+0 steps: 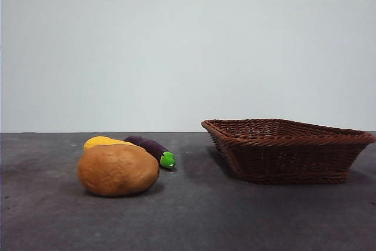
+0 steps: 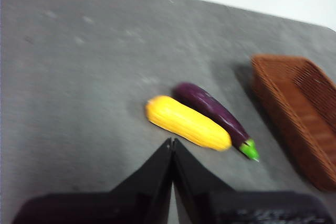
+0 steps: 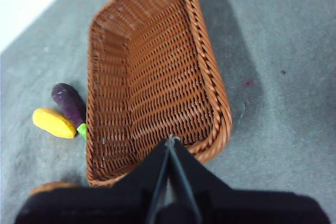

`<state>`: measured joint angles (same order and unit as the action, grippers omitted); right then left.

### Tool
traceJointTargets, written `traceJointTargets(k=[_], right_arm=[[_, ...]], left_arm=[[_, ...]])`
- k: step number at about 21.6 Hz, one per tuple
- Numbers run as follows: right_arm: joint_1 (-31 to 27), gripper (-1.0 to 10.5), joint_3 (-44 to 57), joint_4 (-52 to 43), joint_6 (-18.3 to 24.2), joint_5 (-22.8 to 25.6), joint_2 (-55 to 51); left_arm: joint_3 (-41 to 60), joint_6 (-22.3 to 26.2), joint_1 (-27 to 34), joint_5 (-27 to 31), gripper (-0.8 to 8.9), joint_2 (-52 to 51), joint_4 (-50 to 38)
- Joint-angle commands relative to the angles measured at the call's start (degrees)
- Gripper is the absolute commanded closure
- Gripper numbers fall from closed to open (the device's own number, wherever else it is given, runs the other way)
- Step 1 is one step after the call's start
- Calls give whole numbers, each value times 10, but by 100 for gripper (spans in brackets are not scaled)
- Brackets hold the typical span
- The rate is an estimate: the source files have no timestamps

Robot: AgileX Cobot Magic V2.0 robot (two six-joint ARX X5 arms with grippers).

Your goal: Help me put the vegetables on the table into the basket

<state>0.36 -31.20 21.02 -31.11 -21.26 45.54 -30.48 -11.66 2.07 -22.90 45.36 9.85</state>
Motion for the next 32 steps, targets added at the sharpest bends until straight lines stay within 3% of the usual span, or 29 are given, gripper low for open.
traceJointTargets(k=[1, 3, 8, 11, 12, 26, 29, 30, 32], right_arm=[[0, 946, -32, 32, -2, -2, 28], [0, 945, -65, 54, 13, -7, 54], [0, 898, -190, 160, 111, -15, 166], [1, 449, -269, 217, 151, -15, 253], [1, 371, -293, 227, 160, -15, 282], [2, 384, -567, 290, 243, -13, 642], [5, 385, -601, 306, 255, -13, 693], [9, 408, -609, 316, 257, -13, 707], [9, 562, -618, 329, 270, -13, 728]], left_arm=[[0, -2, -2, -50, 817, 22, 14], [0, -2, -2, -77, 817, 37, 32], [0, -2, -2, -118, 817, 47, 59], [0, -2, -3, -120, 817, 47, 60], [0, -2, -3, -120, 817, 47, 61], [0, -2, -3, -123, 818, 47, 150], [0, -28, -3, -144, 817, 47, 147], [0, -37, -3, -148, 817, 47, 146], [0, -53, -3, -151, 817, 47, 146]])
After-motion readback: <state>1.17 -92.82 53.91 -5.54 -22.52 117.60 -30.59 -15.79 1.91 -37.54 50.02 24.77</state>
